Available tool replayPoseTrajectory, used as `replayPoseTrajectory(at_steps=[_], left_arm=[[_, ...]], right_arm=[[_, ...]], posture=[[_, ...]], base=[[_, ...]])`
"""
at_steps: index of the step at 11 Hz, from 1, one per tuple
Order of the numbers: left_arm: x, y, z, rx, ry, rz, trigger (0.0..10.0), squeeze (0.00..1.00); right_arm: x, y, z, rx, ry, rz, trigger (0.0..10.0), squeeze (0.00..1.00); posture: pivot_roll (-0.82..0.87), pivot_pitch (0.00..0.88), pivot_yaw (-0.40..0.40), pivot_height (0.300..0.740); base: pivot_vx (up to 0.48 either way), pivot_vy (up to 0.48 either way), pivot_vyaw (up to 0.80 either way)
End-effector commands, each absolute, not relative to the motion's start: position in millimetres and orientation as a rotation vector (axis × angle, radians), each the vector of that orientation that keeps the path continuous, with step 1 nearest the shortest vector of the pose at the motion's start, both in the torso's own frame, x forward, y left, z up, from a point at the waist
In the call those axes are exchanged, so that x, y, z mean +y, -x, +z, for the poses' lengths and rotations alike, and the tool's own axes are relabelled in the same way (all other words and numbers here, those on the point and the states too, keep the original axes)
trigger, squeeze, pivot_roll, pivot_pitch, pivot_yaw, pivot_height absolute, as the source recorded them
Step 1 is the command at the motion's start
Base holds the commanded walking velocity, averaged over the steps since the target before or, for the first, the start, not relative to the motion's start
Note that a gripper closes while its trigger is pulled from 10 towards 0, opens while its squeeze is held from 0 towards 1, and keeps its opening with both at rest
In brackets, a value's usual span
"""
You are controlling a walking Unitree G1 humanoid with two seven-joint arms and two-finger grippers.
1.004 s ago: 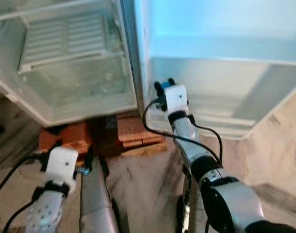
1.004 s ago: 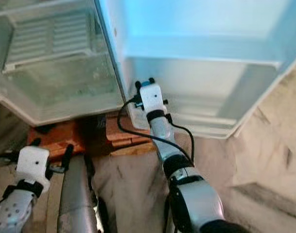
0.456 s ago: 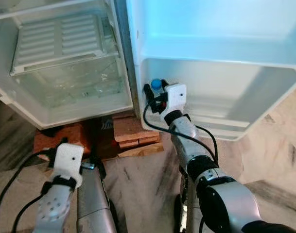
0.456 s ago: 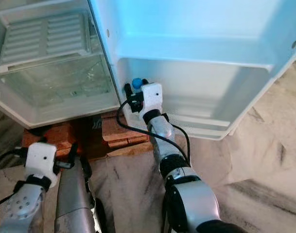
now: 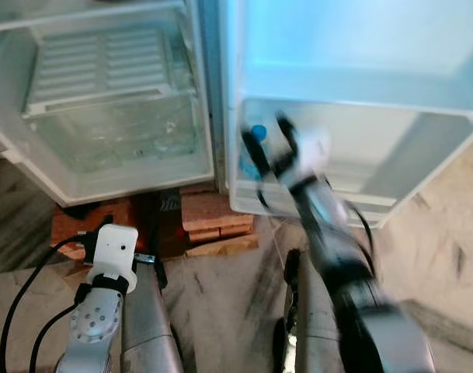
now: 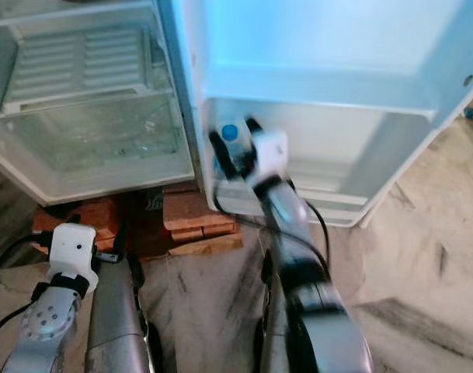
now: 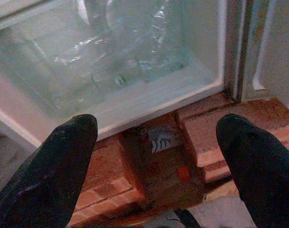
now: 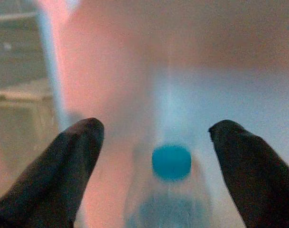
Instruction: Restocking fridge
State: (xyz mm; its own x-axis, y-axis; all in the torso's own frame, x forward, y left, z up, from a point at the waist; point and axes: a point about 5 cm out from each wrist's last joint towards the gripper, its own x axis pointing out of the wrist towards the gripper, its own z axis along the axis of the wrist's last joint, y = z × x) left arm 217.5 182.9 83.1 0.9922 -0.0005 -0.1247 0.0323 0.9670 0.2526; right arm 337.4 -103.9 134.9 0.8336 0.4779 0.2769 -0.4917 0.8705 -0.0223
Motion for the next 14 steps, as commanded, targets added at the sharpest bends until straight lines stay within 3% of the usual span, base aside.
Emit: replayPoseTrajectory(at_steps=[1, 5, 6, 8, 10, 14], left_arm=[[185, -218, 81, 0.127, -0.251, -0.008, 10.0, 0.00], [184, -223, 71, 0.137, -0.233, -0.013, 10.0, 0.00], [184, -221, 65, 0.155, -0.220, -0.017, 10.0, 0.00], [180, -223, 64, 0.152, -0.226, -0.040, 10.0, 0.00], [194, -230, 76, 0.110, -0.252, -0.010, 10.0, 0.00], [202, -194, 46, 0.314, -0.216, -0.039, 10.0, 0.00]], right_arm=[[-108, -331, 137, -0.288, -0.053, 0.527, 10.0, 1.00], [-144, -269, 101, -0.131, -0.108, 0.361, 10.0, 1.00], [-150, -257, 94, -0.053, -0.121, 0.304, 10.0, 0.00], [-159, -243, 99, -0.078, -0.130, 0.247, 10.0, 0.00], [-165, -234, 105, -0.081, -0.103, 0.178, 10.0, 0.00], [-190, -179, 59, 0.260, -0.092, 0.074, 10.0, 0.00]], posture=[[0.14, 0.044, -0.005, 0.469], [0.09, 0.000, 0.021, 0.469], [0.08, 0.000, 0.031, 0.469], [0.08, 0.000, 0.035, 0.469], [0.08, 0.000, 0.025, 0.494], [0.07, 0.000, 0.023, 0.569]], base=[[0.000, 0.000, 0.00], [0.000, 0.000, 0.00], [0.000, 0.000, 0.00], [0.000, 0.000, 0.00], [0.000, 0.000, 0.00], [0.000, 0.000, 0.00]])
